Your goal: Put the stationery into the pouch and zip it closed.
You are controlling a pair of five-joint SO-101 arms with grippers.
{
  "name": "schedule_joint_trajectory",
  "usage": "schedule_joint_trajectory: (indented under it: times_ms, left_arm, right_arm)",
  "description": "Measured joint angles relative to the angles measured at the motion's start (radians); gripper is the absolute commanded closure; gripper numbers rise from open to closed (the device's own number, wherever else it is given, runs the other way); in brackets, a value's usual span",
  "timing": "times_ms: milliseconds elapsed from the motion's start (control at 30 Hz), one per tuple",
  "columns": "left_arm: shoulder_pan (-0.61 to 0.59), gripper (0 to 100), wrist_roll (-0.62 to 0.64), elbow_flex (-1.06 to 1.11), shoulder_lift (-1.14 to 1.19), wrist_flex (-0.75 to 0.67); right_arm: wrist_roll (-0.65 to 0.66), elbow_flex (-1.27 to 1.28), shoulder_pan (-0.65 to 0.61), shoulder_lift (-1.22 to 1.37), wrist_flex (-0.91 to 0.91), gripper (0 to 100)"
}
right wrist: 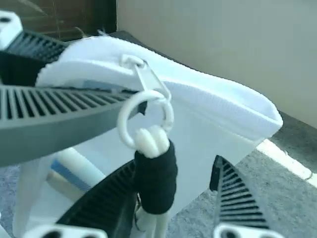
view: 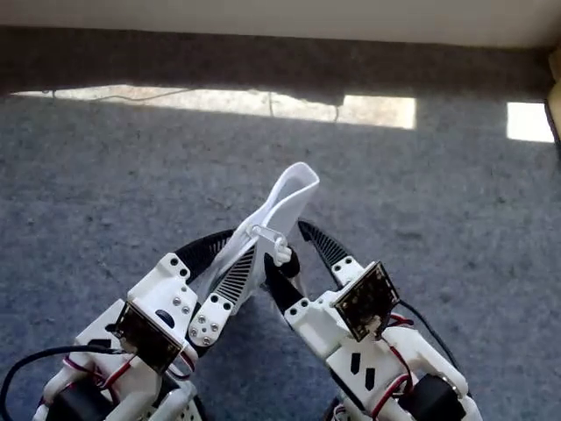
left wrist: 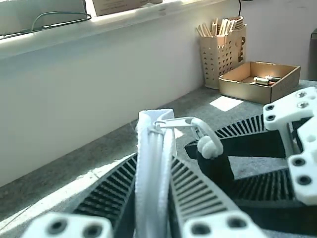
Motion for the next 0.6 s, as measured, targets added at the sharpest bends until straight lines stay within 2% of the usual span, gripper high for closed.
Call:
schedule_joint_trajectory:
  times_ms: [467, 600]
  left_arm:
    - [0.000, 100, 0.000, 0.000, 0.000, 0.002]
    - [0.000, 100, 0.000, 0.000, 0.000, 0.002]
  right_arm:
    - [-0.003, -0.083, -0.075, 0.000, -0.002, 80.1]
    - [-0.003, -0.083, -0.075, 0.000, -0.005, 86.8]
